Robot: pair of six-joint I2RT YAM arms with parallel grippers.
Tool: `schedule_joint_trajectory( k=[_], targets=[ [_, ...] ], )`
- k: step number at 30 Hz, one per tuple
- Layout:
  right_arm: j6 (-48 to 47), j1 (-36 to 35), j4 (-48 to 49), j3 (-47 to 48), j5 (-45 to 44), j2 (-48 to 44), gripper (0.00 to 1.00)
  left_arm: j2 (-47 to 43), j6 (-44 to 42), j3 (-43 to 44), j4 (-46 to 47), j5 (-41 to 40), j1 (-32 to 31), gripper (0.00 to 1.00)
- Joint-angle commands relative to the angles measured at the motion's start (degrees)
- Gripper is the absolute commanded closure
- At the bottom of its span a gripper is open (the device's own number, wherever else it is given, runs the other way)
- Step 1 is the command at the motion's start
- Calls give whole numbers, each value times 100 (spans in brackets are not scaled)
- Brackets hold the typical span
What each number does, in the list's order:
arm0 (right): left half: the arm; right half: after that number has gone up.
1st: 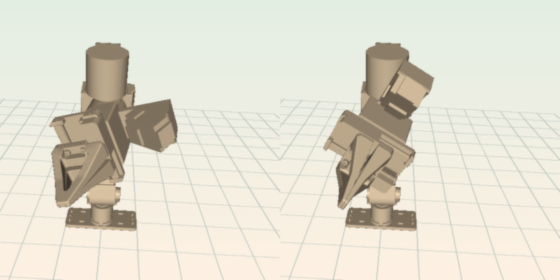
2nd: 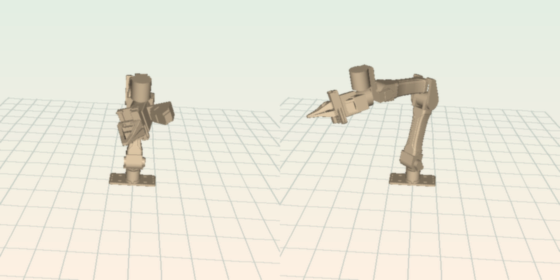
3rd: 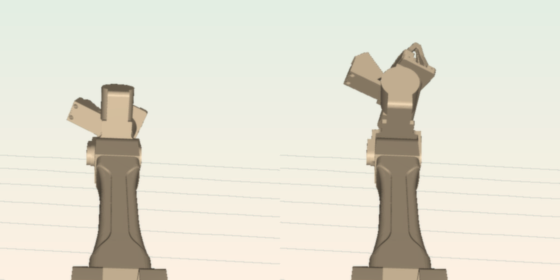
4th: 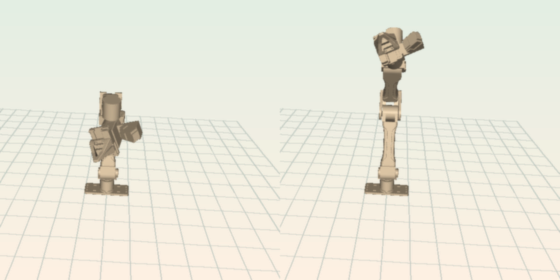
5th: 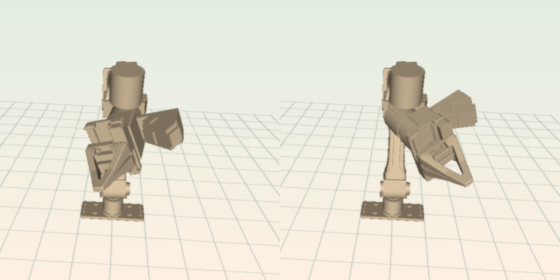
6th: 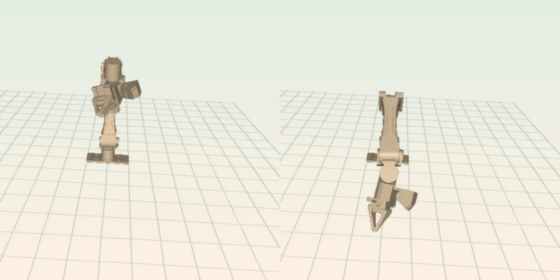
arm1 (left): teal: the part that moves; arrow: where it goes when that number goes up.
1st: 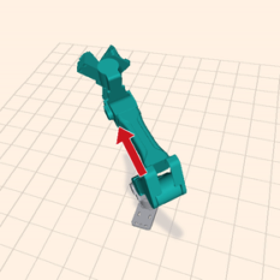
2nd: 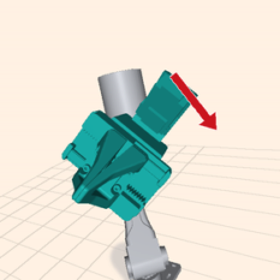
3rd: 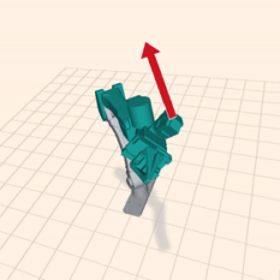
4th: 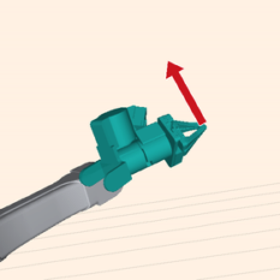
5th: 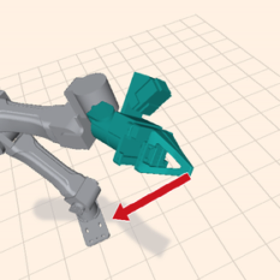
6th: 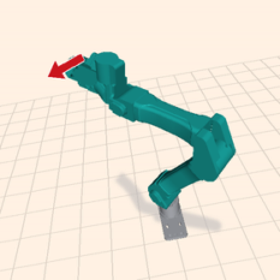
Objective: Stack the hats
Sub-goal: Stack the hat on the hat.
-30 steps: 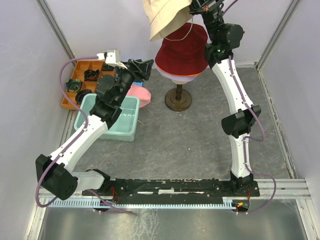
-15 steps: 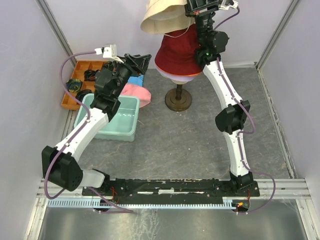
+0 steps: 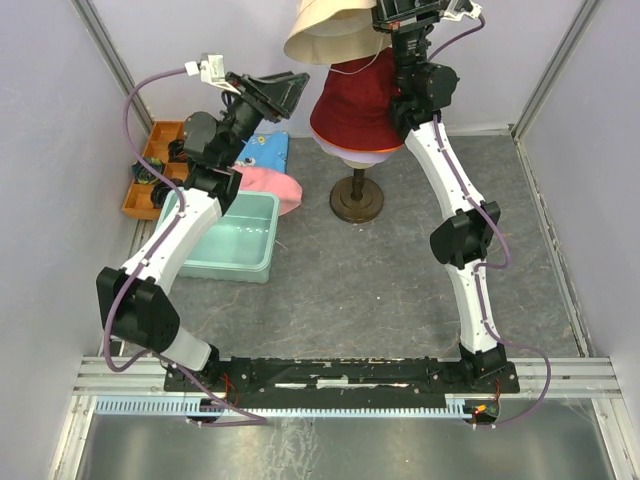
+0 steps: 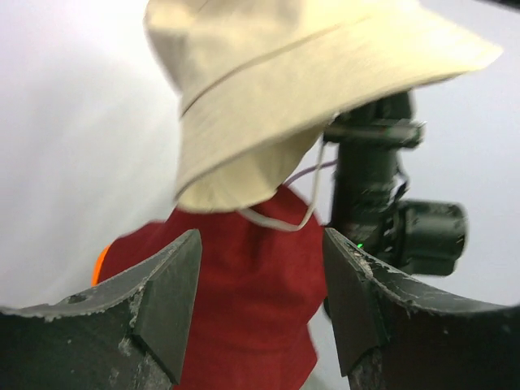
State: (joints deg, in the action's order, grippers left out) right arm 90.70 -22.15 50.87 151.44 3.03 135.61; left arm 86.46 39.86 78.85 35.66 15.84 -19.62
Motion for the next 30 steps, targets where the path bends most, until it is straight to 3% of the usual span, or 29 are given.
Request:
schedule_joint_trajectory(
  k=[1, 11, 26, 30],
  targets=[
    [10, -37, 383, -87, 188, -438, 100, 209, 622, 719, 700, 458, 28, 33],
    [268, -57, 410, -228, 330, -621, 100, 1187, 916, 1597, 840, 837, 9, 39],
    [838, -19, 575, -649, 908, -1092, 100, 2963, -353, 4578, -504, 423, -18, 40],
    [1237, 145, 881, -1163, 1149, -1270, 100, 3538, -536, 5427, -783, 308, 16, 40]
  ],
)
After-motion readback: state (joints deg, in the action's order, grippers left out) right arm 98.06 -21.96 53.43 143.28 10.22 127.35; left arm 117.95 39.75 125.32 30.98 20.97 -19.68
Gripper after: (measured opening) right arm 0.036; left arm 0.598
